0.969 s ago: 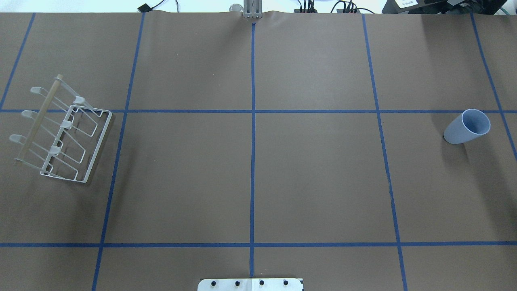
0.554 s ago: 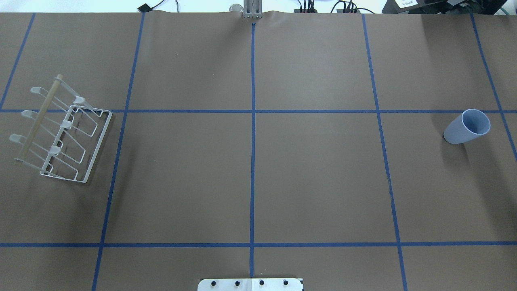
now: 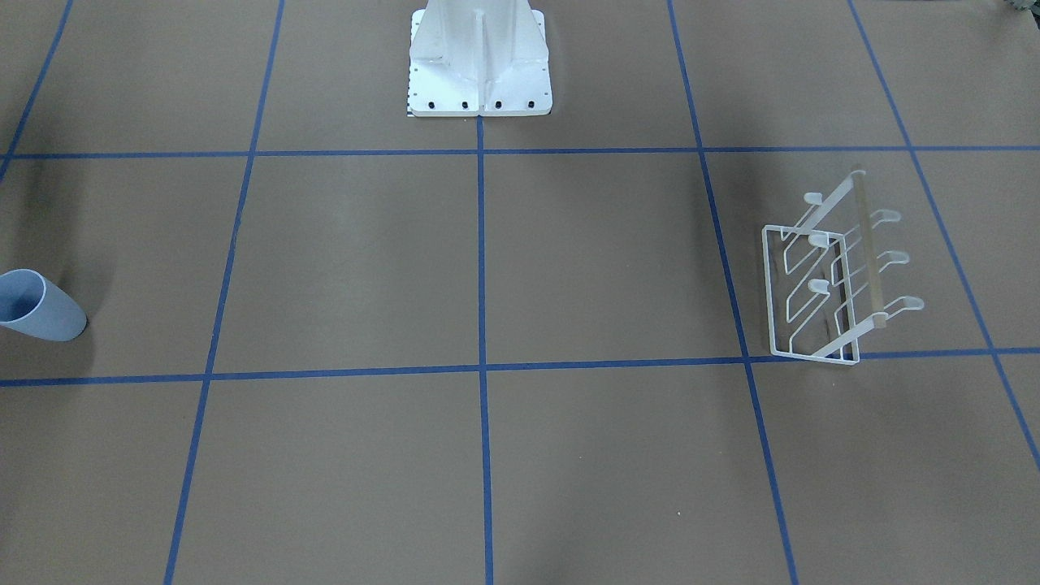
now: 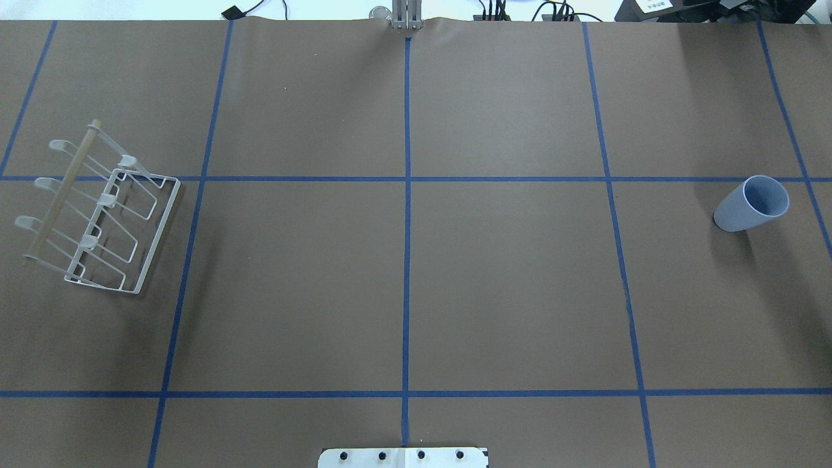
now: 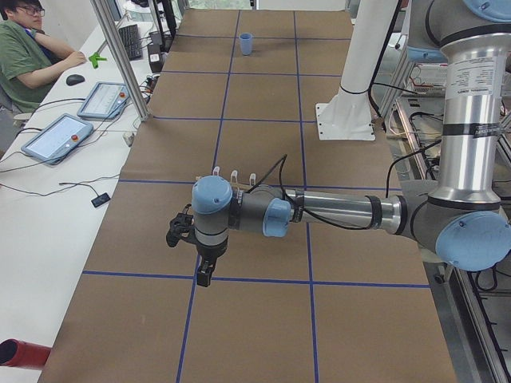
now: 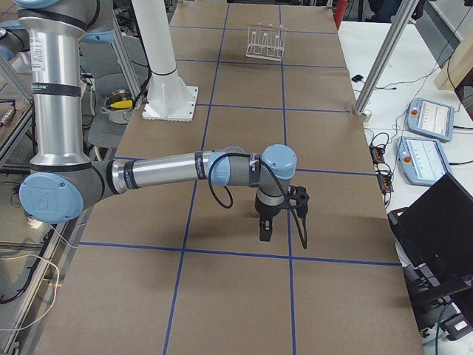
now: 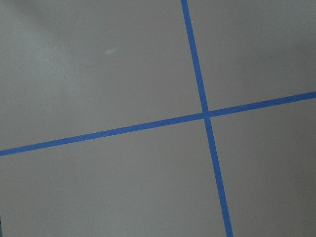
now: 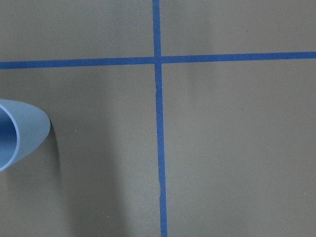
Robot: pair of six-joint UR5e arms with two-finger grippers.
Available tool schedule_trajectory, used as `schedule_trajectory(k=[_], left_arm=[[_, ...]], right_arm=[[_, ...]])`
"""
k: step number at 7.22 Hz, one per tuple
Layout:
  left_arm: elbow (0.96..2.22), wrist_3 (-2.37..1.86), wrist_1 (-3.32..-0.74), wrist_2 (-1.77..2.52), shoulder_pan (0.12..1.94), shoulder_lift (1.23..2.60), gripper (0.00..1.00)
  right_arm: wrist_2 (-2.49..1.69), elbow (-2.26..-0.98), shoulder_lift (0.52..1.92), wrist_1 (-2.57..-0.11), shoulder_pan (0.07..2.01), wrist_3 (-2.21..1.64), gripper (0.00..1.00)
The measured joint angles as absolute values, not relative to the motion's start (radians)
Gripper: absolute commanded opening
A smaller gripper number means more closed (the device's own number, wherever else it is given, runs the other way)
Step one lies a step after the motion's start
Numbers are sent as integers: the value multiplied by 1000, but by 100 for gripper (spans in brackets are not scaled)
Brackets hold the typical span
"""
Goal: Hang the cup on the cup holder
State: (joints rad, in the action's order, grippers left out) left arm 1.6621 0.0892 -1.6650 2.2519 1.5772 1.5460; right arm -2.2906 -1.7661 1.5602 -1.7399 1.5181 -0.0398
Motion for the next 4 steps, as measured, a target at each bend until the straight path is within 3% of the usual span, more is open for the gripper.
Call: schedule_trajectory(k=[4], left_arm=[[1663,83,-1671,2365,1577,1546,98]], right_arm=[[-2392,-1741,1513,-1577,1379,-50,100]])
